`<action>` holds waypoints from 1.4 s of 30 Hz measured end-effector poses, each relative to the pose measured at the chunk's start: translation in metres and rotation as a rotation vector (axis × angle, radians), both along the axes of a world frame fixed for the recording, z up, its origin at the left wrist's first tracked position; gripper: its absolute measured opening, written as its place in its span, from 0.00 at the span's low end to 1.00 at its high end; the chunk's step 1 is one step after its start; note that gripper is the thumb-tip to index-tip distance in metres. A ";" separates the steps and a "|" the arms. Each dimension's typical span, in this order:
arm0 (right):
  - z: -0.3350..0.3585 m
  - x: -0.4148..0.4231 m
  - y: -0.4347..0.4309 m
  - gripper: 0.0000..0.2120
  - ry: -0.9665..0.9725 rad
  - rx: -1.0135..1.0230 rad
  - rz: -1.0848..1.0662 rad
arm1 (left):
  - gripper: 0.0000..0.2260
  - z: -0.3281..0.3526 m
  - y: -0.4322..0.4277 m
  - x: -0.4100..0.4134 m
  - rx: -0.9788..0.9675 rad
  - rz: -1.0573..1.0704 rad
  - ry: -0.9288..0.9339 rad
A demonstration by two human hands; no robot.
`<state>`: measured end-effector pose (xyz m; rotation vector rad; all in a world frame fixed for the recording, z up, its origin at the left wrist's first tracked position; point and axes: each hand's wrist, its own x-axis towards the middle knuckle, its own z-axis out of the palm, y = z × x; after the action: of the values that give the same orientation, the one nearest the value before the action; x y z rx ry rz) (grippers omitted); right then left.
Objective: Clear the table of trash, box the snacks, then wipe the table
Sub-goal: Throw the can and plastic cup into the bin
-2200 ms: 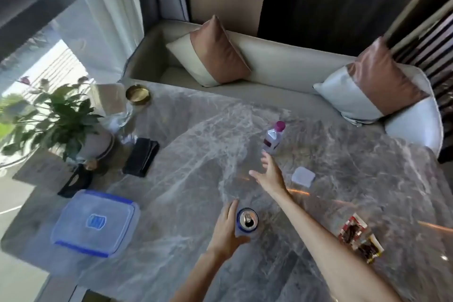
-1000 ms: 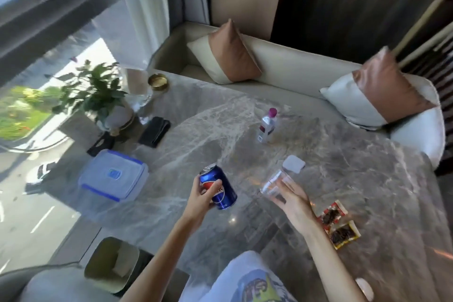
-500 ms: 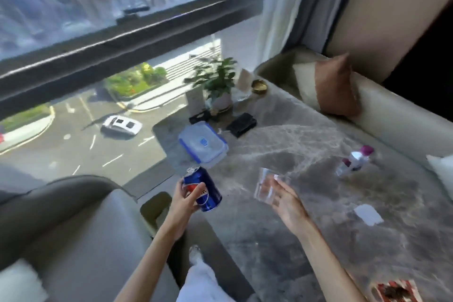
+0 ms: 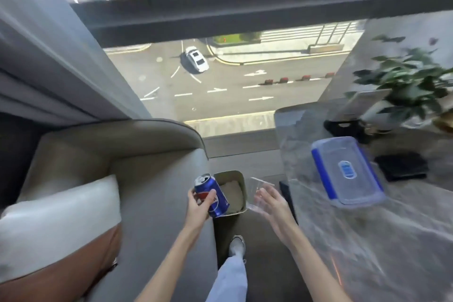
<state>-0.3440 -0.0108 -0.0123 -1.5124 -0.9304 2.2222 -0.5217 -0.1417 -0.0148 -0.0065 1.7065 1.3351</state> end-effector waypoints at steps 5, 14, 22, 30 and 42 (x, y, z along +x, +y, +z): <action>-0.148 -0.054 0.027 0.23 -0.184 -0.033 0.005 | 0.26 -0.160 0.025 -0.037 -0.161 -0.004 -0.101; -0.438 -0.102 0.071 0.28 -0.458 0.040 0.271 | 0.24 -0.460 0.084 -0.064 -0.253 -0.088 -0.160; -0.550 -0.122 0.071 0.30 -0.617 0.167 0.387 | 0.27 -0.545 0.113 -0.056 -0.521 -0.110 0.110; -0.503 -0.114 0.058 0.28 -0.689 0.332 0.452 | 0.35 -0.486 0.128 -0.039 -0.647 -0.217 0.315; -0.191 -0.035 0.007 0.30 -0.860 0.737 0.775 | 0.27 -0.190 0.055 0.012 -0.681 -1.135 0.791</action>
<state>-0.3785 -0.0038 -0.2032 -1.8540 -2.5741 1.1231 -0.5100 -0.0872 -0.2044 1.0425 2.1478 -0.1626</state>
